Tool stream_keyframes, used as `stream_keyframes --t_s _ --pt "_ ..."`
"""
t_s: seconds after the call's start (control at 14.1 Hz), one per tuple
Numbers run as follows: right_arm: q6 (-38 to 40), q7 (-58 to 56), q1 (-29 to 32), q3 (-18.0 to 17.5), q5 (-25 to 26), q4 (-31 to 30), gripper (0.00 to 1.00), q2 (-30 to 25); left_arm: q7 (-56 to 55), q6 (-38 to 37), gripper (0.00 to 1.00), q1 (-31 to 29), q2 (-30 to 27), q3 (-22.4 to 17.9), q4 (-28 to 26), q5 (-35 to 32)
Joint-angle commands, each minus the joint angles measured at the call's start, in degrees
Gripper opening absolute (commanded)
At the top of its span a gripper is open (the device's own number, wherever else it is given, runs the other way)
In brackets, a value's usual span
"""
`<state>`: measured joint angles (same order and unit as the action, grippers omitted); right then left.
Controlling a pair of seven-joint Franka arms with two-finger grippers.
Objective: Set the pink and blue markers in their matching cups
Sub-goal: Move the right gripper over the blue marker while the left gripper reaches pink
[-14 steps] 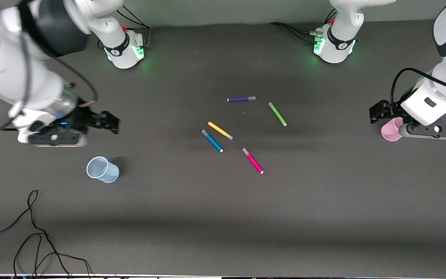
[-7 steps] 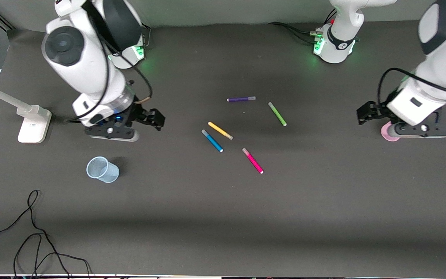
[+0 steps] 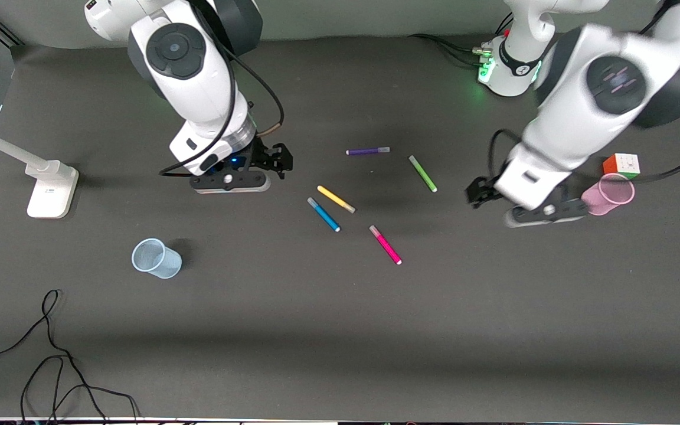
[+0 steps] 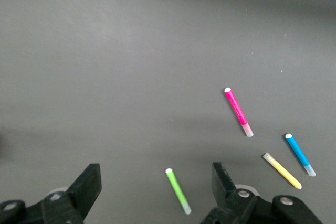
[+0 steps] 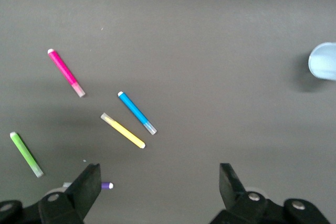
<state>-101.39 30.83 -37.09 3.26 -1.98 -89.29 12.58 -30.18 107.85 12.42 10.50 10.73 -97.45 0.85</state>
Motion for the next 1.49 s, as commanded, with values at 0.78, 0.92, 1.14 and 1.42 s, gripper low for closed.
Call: stream_keyframes --t_s 0.78,0.92,1.14,1.42 --pt "-1.18 -28.02 -3.07 0.52 0.13 -2.91 1.0 0.08 -37.11 29.5 0.85 9.54 27.98 1.84 4.37 1.69" --pt "-1.79 -27.93 -4.82 0.52 0.04 -2.91 1.0 1.39 -42.3 31.89 0.85 12.35 30.45 1.67 4.28 0.91" --pt "-3.02 -27.93 -5.45 0.61 0.04 -3.08 1.0 2.37 -44.6 30.49 0.85 13.51 31.08 1.4 3.76 0.9" --pt "-4.95 -27.93 -5.36 0.52 0.04 -4.13 1.0 2.46 -45.58 25.05 0.85 14.74 31.52 1.14 3.49 0.47"
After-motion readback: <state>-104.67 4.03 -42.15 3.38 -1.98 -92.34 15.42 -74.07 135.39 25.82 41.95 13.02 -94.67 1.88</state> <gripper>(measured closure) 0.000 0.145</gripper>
